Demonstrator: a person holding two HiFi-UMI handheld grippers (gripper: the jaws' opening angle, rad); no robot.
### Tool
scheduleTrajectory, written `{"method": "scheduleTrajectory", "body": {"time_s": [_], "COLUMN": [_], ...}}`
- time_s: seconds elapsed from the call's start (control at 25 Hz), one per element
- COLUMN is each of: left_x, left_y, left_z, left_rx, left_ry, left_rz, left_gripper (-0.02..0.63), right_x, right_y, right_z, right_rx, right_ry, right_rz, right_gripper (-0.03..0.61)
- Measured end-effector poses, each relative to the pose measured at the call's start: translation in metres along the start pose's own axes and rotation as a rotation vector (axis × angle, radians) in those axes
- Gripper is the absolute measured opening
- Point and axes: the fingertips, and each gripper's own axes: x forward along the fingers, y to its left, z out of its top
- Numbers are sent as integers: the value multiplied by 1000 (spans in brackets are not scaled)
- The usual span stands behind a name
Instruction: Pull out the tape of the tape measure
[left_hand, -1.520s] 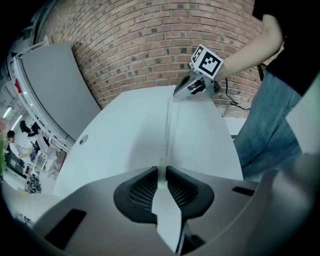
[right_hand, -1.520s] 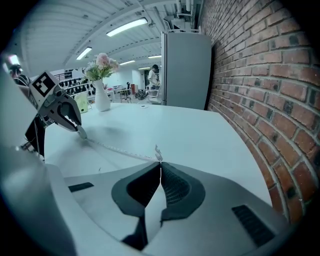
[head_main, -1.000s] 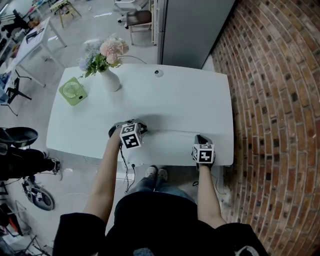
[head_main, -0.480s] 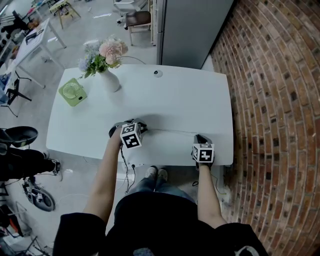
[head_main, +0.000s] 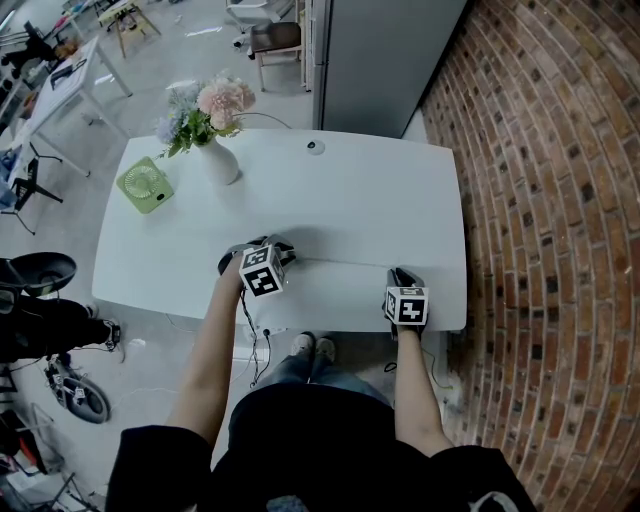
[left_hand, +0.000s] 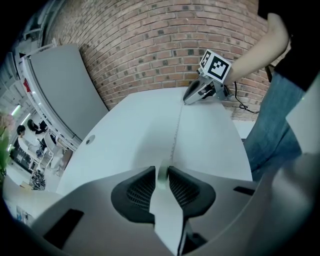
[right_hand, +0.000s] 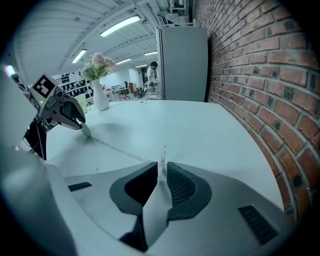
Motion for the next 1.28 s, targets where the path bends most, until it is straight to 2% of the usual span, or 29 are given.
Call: {"method": "scheduleTrajectory", "body": {"time_s": [0.24,0.64,0.76,0.88,1.04,1.2,1.28], "left_x": [-1,-4,-12,-32,-69,-102,-121], "left_y": [-2,-2,1,12,39,63,71], "left_z": [3,8,13,23,47,68,80], "left_rx": [-10,-15,-37,-107,-252,-325,-366], "left_ry": [-16,-38,-65,-138,-316,-423,-474], "left_rz": [-13,0,18,60,165,294,346], "left_gripper": [152,153,152,152,98,44,38], "right_x": [0,-4,-10,-19,-35,-57,-72], "right_y": [0,0,-1,-5,-9,-9,-7], "right_z": [1,5,8,16,38,79,104], "right_rx": [6,7,17,36,67,59,50], "right_ry": [-1,-12,-29,-67,-147,-270,-346], "right_rz": [7,7,3,-5,-11,-12,-7], "right_gripper": [52,52,52,52,52,52,52]}}
